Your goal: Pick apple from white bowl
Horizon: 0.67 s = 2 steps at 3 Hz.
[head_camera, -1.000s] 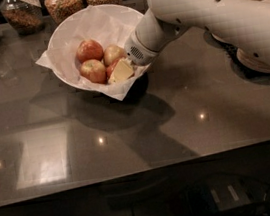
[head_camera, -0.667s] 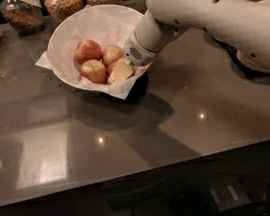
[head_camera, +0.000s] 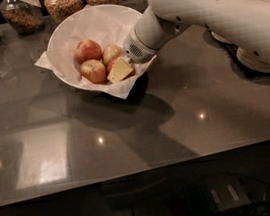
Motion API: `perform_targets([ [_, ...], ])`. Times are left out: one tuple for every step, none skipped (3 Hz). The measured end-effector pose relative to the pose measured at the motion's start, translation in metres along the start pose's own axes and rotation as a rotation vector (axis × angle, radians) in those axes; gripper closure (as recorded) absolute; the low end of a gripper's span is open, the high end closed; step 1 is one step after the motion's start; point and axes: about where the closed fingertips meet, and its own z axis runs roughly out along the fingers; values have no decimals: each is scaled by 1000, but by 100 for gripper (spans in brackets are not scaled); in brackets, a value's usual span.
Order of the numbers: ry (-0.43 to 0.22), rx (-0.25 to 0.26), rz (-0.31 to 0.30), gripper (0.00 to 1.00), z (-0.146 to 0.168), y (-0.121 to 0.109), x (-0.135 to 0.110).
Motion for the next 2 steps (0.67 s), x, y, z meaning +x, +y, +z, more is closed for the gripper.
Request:
perform_targets([
  [-14,-3,-40,100,-20,2,-13],
  [-16,-18,-109,100,-48,5,-26],
])
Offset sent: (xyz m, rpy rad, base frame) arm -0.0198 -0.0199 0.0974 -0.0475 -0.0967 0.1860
